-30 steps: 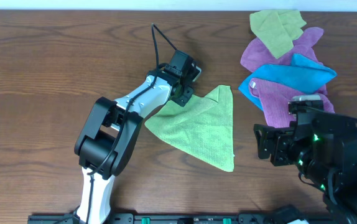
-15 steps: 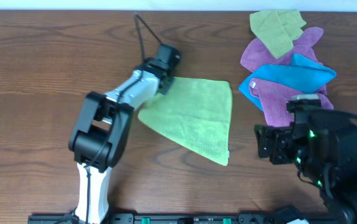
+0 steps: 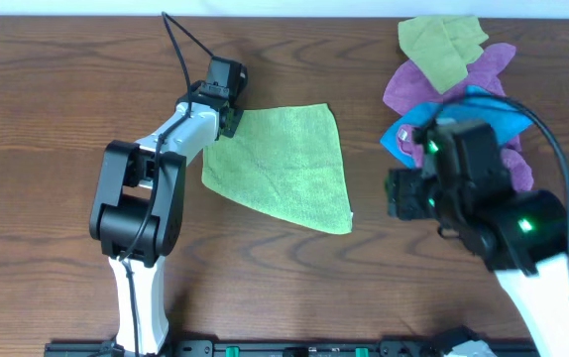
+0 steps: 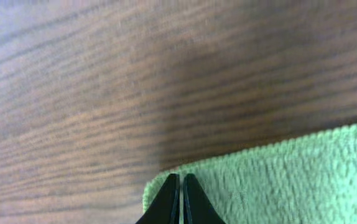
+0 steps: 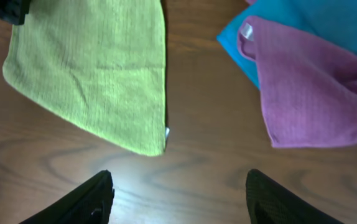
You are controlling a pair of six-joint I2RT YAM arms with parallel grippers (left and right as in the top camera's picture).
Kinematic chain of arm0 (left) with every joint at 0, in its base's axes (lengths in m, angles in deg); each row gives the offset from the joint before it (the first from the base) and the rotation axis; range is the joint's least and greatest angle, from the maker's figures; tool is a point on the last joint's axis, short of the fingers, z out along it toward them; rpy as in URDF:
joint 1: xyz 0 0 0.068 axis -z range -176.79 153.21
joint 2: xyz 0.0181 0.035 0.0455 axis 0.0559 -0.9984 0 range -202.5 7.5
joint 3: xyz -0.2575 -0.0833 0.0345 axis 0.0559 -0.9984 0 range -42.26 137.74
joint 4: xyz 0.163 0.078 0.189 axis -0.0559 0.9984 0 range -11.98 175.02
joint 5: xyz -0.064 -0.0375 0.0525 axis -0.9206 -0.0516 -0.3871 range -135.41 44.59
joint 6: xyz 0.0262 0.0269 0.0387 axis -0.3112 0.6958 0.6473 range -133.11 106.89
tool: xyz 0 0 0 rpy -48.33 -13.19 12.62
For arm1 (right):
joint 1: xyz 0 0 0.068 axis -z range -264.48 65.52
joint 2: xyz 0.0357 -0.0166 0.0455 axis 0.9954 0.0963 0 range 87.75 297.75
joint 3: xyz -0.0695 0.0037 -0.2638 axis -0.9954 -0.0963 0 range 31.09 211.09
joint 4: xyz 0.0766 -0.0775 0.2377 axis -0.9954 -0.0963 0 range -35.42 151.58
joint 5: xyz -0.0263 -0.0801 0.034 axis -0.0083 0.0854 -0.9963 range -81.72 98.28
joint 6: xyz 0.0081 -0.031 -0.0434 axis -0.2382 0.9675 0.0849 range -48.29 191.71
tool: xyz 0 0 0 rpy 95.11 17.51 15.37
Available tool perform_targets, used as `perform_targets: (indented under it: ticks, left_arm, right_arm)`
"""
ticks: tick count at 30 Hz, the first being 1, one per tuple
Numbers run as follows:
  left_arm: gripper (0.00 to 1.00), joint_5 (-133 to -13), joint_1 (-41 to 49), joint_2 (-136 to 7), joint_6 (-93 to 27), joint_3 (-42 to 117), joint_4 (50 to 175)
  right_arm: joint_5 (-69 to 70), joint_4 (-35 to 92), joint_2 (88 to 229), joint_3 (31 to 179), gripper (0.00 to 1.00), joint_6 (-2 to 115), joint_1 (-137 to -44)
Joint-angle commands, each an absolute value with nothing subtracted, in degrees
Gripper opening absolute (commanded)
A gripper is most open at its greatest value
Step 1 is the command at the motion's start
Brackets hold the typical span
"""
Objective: Fold the cloth
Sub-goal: 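Drag the green cloth leftward with the left gripper to spread it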
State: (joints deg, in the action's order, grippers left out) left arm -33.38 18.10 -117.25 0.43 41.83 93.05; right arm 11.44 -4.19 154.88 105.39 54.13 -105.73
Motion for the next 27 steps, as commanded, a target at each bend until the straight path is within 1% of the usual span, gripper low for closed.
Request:
perform_targets:
  ticks: [1, 5, 8, 13, 19, 21, 24, 27]
  left_arm:
    - [0.06, -33.5, 17.8, -118.7, 0.6, 42.2, 91.5]
    - [0.05, -35.0, 16.8, -118.7, 0.6, 42.8, 89.6]
    - [0.06, -34.9, 16.6, -118.3, -1.4, 44.2, 91.3]
    - [0.06, -34.9, 16.7, -114.3, -5.0, 49.0, 100.7]
    - [0.06, -35.3, 15.5, -100.7, -12.1, 50.1, 111.7]
    - [0.06, -38.5, 14.0, -98.3, -12.1, 49.7, 114.9]
    - [0.06, -48.6, 10.0, -95.9, -12.1, 47.6, 119.3]
    - [0.06, -56.9, 7.0, -95.1, -12.0, 44.1, 120.2]
  right_arm:
    - [10.8, -2.2, 156.4, 106.0, 0.7, 55.0, -105.9]
    - [10.8, 0.2, 157.1, 106.0, 0.75, 56.2, -105.9]
    - [10.8, 0.8, 157.1, 106.0, 0.75, 57.6, -105.9]
    - [10.9, 1.0, 157.1, 106.0, 0.76, 59.2, -105.9]
    - [12.2, 0.9, 157.0, 106.0, 0.73, 61.3, -105.8]
    - [13.3, 0.5, 156.9, 106.0, 0.73, 61.8, -105.6]
    - [13.4, -0.6, 156.0, 106.0, 0.73, 63.0, -104.1]
    - [13.4, -1.9, 154.7, 106.0, 0.73, 64.4, -101.6]
